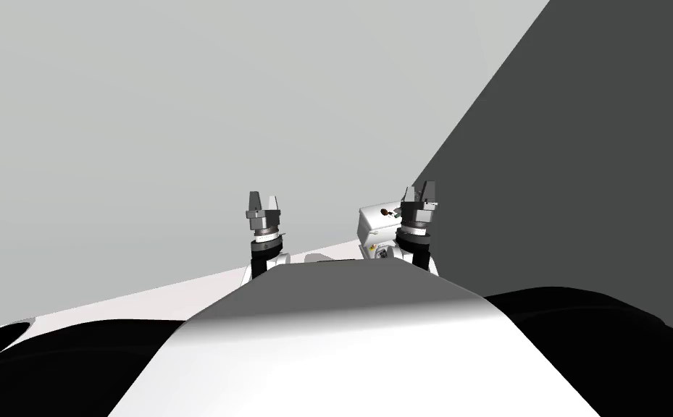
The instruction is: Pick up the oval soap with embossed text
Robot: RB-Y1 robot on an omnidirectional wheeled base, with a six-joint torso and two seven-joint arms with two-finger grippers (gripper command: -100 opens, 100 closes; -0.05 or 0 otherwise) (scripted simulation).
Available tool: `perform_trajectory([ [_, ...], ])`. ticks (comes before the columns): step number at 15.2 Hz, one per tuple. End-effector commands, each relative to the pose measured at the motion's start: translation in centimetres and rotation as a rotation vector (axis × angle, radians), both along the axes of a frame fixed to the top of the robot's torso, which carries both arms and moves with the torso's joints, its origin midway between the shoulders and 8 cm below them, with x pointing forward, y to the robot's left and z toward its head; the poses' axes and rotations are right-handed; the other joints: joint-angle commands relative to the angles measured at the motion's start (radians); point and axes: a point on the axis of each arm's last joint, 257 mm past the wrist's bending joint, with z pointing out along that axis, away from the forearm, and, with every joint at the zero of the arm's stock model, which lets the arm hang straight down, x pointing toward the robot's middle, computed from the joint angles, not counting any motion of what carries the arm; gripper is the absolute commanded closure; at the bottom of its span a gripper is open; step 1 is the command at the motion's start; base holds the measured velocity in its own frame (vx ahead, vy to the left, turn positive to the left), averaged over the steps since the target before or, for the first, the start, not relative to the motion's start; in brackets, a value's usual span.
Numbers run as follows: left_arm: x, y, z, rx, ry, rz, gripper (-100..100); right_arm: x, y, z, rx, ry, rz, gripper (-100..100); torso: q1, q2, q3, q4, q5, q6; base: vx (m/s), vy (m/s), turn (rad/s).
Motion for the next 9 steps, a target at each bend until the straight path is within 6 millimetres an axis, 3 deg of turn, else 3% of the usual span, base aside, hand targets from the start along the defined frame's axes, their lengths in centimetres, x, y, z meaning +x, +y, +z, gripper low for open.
perform_trajectory([
  [1, 0.0, 0.0, 0.0, 0.0, 0.0, 0.0, 0, 0.3, 0.2, -0.8, -0.034, 0.032, 0.015, -100, 0.0, 0.0, 0.0, 0.0, 0.0, 0.0, 0.002, 0.002, 0.031],
  [9, 0.0, 0.0, 0.0, 0.0, 0.0, 0.0, 0, 1.2, 0.0, -5.3, -0.129, 0.197, 0.047, -100, -0.001, -0.001, 0.0, 0.0, 0.0, 0.0, 0.009, -0.001, 0.068],
])
